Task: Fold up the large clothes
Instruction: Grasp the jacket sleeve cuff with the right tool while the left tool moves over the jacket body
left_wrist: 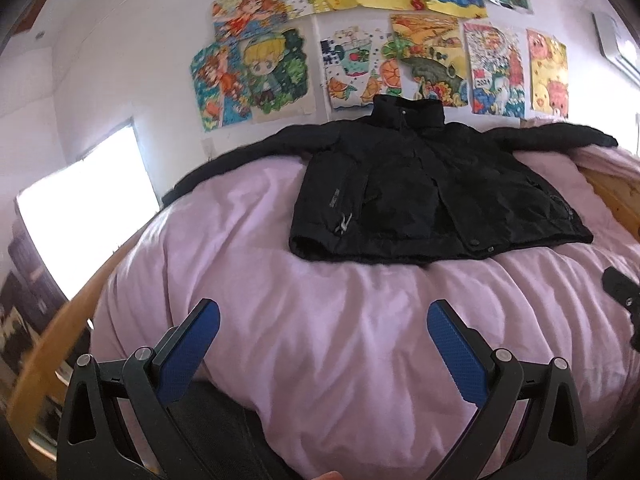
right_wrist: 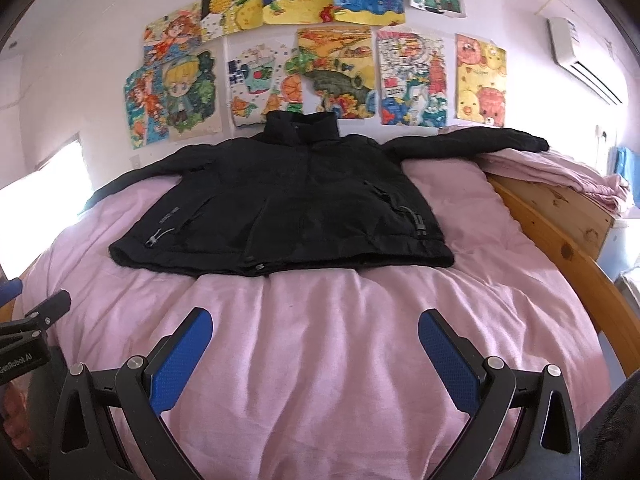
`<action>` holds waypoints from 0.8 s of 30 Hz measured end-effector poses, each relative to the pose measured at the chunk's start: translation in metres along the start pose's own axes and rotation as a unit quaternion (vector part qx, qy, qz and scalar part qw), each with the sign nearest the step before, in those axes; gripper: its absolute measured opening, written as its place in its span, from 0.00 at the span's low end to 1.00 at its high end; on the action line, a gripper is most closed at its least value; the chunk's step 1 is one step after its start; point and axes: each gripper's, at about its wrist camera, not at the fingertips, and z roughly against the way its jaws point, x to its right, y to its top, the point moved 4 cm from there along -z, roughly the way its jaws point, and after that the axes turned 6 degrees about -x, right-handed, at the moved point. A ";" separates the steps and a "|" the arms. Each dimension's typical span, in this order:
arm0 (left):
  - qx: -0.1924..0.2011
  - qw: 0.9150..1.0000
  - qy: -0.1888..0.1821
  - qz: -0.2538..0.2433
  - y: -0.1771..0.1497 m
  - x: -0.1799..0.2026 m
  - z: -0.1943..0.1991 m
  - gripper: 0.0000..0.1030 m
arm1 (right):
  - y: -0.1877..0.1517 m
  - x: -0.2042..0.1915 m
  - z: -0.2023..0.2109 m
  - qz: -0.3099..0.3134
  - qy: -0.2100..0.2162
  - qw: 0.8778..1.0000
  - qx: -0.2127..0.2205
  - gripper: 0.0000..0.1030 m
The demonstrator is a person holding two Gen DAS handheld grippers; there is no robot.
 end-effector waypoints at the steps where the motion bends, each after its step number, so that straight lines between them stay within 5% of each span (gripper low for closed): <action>1: 0.001 1.000 0.000 -0.010 0.005 0.002 -0.002 0.99 | 0.003 0.002 0.002 -0.004 0.005 1.000 -0.001 1.00; 6: 0.011 0.997 -0.021 -0.071 0.053 0.017 -0.016 0.99 | 0.044 0.022 0.016 -0.008 0.049 0.999 0.004 1.00; 10: 0.011 0.996 -0.052 -0.066 0.091 0.026 -0.039 0.99 | 0.087 0.050 0.017 -0.006 0.099 0.995 -0.003 1.00; 17: 0.003 0.994 -0.105 -0.030 0.174 0.052 -0.086 0.99 | 0.195 0.152 -0.024 -0.026 0.064 0.998 0.002 1.00; 24: -0.029 0.995 -0.075 -0.053 0.222 0.103 -0.157 0.99 | 0.261 0.282 -0.116 -0.113 0.002 0.994 0.013 1.00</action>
